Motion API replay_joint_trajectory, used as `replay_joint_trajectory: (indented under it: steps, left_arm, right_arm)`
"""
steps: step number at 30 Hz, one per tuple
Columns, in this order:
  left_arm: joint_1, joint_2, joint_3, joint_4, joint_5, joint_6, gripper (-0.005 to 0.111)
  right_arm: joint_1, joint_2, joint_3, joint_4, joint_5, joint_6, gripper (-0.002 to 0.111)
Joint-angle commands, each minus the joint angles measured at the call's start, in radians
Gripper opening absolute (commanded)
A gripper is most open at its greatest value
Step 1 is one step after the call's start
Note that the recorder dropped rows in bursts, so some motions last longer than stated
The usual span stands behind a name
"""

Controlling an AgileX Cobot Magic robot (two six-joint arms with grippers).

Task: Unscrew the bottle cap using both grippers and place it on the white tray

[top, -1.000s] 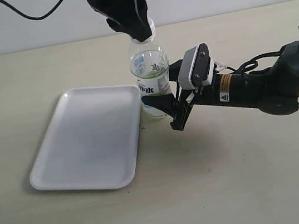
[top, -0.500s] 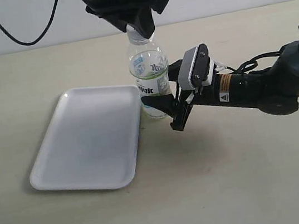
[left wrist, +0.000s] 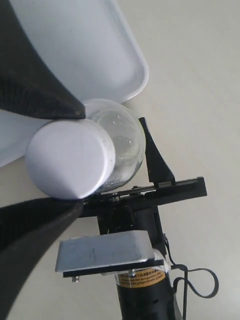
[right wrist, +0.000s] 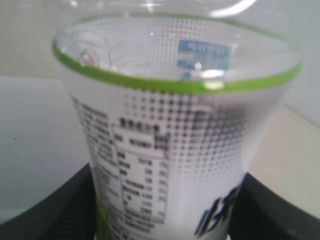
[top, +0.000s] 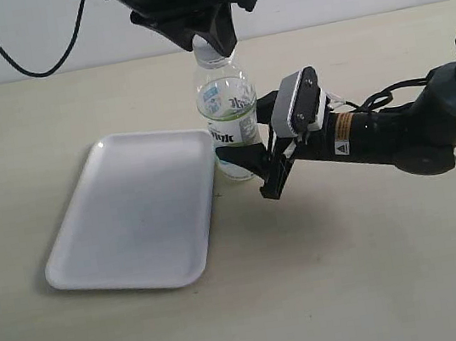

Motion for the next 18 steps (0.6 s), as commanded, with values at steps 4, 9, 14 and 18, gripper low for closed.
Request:
replay_joint_trajectory:
  steps: [4,9,14,18]
  left_arm:
    - [-0.008,-0.003,-0.002,-0.002,0.019,0.012,0.026]
    - [-0.008,-0.003,-0.002,0.000,0.012,0.012,0.062]
    - [-0.008,-0.021,-0.002,0.052,0.007,0.042,0.074]
    - [-0.008,-0.044,-0.002,0.095,0.004,0.106,0.074]
  right_arm:
    - [0.002,0.002,0.000,-0.021,0.071,-0.005,0.001]
    - [0.002,0.002,0.000,-0.021,0.071,-0.005,0.001]
    - [0.002,0.002,0.000,-0.023,0.071,0.003,0.001]
    - [0.002,0.002,0.000,-0.023,0.071,0.017,0.001]
